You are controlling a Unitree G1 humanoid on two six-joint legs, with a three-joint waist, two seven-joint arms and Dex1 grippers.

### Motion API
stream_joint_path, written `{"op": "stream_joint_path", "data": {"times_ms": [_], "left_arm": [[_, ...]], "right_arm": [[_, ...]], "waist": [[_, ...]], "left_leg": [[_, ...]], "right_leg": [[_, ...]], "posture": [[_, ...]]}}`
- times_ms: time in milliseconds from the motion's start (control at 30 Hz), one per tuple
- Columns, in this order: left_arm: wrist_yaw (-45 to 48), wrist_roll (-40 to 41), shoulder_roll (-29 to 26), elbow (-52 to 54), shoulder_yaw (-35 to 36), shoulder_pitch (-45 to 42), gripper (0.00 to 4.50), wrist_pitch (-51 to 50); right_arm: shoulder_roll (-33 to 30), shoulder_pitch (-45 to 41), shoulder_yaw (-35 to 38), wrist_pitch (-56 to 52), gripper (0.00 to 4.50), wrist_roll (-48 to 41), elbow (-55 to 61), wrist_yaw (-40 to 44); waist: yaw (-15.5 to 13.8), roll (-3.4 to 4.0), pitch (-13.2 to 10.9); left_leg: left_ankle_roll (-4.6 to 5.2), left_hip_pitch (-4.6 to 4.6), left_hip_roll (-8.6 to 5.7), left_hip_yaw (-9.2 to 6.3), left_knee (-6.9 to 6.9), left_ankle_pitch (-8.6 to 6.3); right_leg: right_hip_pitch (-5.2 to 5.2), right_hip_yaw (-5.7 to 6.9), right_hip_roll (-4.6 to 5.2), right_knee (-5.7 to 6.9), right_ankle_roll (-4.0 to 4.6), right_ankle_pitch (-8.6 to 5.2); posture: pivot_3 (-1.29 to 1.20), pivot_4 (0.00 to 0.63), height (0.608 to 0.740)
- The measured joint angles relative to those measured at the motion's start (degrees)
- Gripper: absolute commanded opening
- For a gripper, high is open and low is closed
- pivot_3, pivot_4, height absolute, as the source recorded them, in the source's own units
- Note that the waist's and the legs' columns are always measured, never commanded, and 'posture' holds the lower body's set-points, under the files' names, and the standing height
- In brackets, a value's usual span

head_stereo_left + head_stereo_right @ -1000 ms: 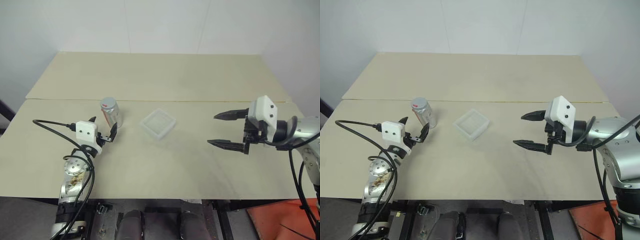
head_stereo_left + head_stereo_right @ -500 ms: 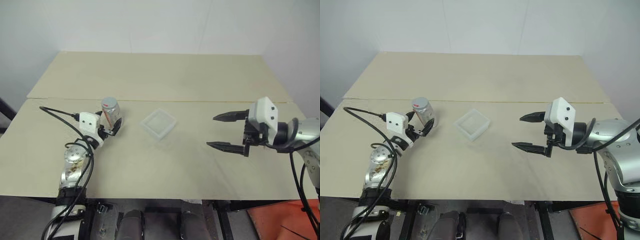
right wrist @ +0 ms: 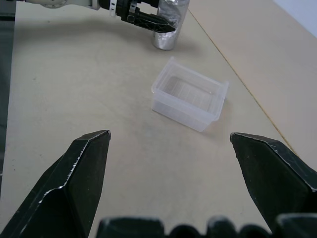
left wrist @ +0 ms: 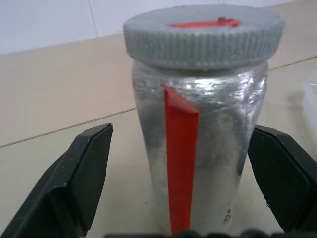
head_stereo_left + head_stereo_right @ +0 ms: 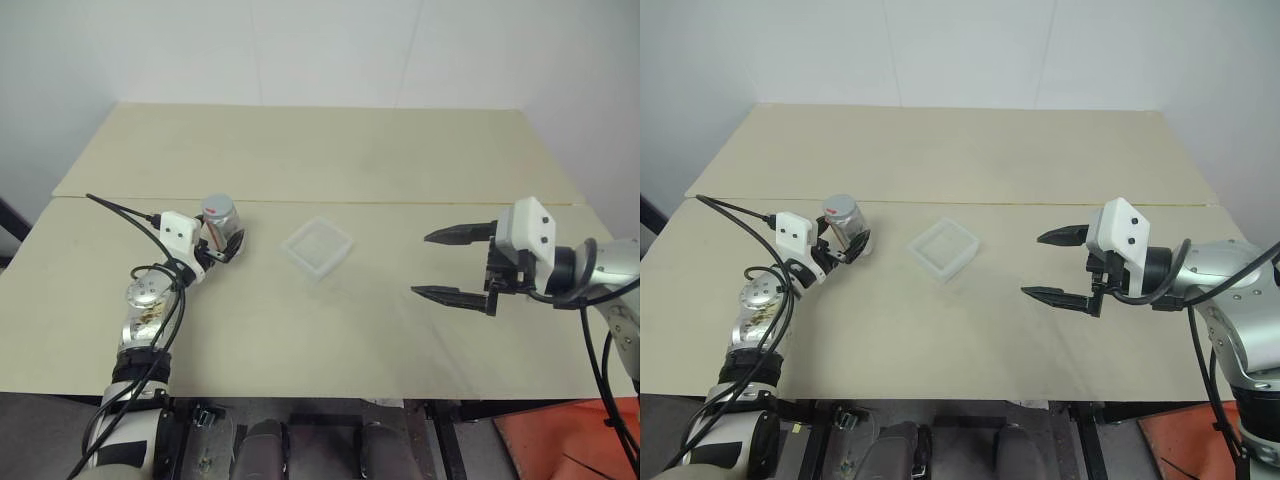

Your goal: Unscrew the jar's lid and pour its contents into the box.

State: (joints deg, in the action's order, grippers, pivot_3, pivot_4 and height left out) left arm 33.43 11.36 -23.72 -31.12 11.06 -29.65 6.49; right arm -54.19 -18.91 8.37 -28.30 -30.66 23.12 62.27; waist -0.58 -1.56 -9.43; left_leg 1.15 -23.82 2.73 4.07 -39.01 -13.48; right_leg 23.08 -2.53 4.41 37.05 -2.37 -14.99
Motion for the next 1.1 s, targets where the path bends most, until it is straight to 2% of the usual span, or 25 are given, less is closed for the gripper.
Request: {"op": "stream_joint_path", "data": {"times_ms": [133,267,533,767,933,1100], "left_arm": [[0.7,-0.1,0.0,-1.8,0.0,-0.6,3.27,1.2],[1.0,-0.2,0.1,-2.5,-0.4,-1.1,1.95,2.6],[3.7,0.0,-0.7,-1.1,-1.4,-1.1,1.92,2.0],[20.9,9.7,-12.2,20.0,-3.8,1.4,1.92,-15.2],[29.4,17.5,-16.2,27.7,-4.3,0.5,1.92,-26.7],[31.9,23.4,-14.5,33.3,-5.7,-3.5,1.92,-33.3]], "right_arm": [[0.0,0.2,0.0,-0.2,4.5,-0.2,0.3,-0.2],[0.0,0.2,0.0,-0.4,4.5,-1.0,1.0,-0.4],[0.3,-0.6,-0.6,-0.5,4.5,-1.5,1.1,-0.4],[2.3,-5.2,-1.7,-0.5,4.5,-2.1,-0.8,-0.3],[6.9,-11.0,-4.5,-1.3,4.5,-2.9,-3.1,-1.0],[15.1,-18.6,-8.3,-5.1,4.5,-3.1,-3.0,-8.7]], "waist": [[0.0,0.0,0.0],[0.0,0.0,0.0],[0.0,-0.02,0.0],[0.7,-0.02,0.0],[1.1,-0.02,0.0],[1.2,-0.02,0.0]], "left_leg": [[0.0,0.0,0.0,0.01,0.0,0.0],[0.0,-0.01,0.0,0.0,0.0,0.0],[0.0,-0.03,0.0,0.01,0.0,0.0],[-0.02,-0.02,0.04,0.01,0.0,0.01],[-0.02,-0.03,0.03,-0.03,0.0,0.01],[-0.02,-0.06,0.03,-0.11,-0.01,0.02]], "right_leg": [[0.0,0.0,0.0,0.0,0.0,0.0],[0.0,0.0,0.0,0.0,0.0,0.0],[0.02,0.0,0.0,0.0,0.0,0.0],[0.04,0.0,-0.02,0.03,0.0,0.0],[0.06,-0.01,-0.03,0.03,-0.01,-0.01],[0.08,-0.01,-0.04,0.06,-0.01,-0.01]], "posture": [[0.0,0.15,0.74],[0.0,0.15,0.74],[0.0,0.15,0.74],[0.0,0.15,0.74],[0.0,0.15,0.74],[0.0,0.15,0.74]]}}
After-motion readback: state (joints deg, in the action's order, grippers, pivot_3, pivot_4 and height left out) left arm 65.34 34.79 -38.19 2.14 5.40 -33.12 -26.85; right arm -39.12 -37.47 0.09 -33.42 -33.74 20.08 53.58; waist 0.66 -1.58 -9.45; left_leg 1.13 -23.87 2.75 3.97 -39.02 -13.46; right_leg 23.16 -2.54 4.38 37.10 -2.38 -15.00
